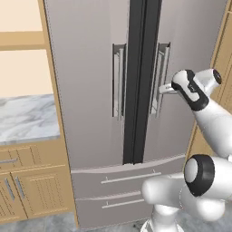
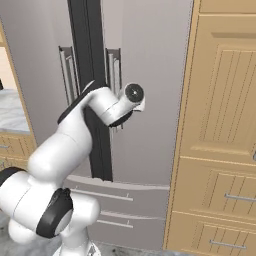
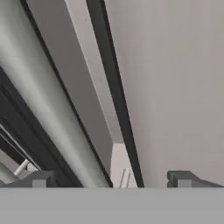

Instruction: Retrieve the sausage and cheese from the fridge and place them on the cutting board on the counter.

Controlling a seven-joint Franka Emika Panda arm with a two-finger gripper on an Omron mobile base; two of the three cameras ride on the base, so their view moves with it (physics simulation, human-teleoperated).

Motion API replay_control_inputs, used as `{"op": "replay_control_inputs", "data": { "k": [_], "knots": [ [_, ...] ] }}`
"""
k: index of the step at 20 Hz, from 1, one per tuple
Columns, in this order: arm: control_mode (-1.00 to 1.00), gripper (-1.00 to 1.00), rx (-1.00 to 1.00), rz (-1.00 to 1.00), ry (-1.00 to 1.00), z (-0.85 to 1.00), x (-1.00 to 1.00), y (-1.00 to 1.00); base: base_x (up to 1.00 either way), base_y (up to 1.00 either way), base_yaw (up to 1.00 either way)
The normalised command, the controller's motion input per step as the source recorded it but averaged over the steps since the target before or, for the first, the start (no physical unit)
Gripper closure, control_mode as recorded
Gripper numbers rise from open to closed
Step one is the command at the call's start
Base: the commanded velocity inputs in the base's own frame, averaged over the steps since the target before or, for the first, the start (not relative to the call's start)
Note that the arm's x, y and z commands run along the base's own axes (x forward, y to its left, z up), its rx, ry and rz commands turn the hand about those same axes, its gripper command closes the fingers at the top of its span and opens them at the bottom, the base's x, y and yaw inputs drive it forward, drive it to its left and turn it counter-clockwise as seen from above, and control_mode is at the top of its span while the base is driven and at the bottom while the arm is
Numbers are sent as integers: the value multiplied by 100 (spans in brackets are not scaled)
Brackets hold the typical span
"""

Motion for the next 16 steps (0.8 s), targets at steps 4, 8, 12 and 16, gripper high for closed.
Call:
{"op": "replay_control_inputs", "data": {
  "k": [4, 8, 12, 16],
  "knots": [
    [-100, -100, 1, -4, -34, -4, 13, 0, 0, 0, 0],
    [-100, -100, 1, -4, -12, 1, 54, 0, 0, 0, 0],
    [-100, -100, 4, -3, 0, 1, 87, -5, 0, 0, 0],
    [-100, -100, 3, -5, 0, 0, 62, -11, 0, 0, 0]
  ]
}}
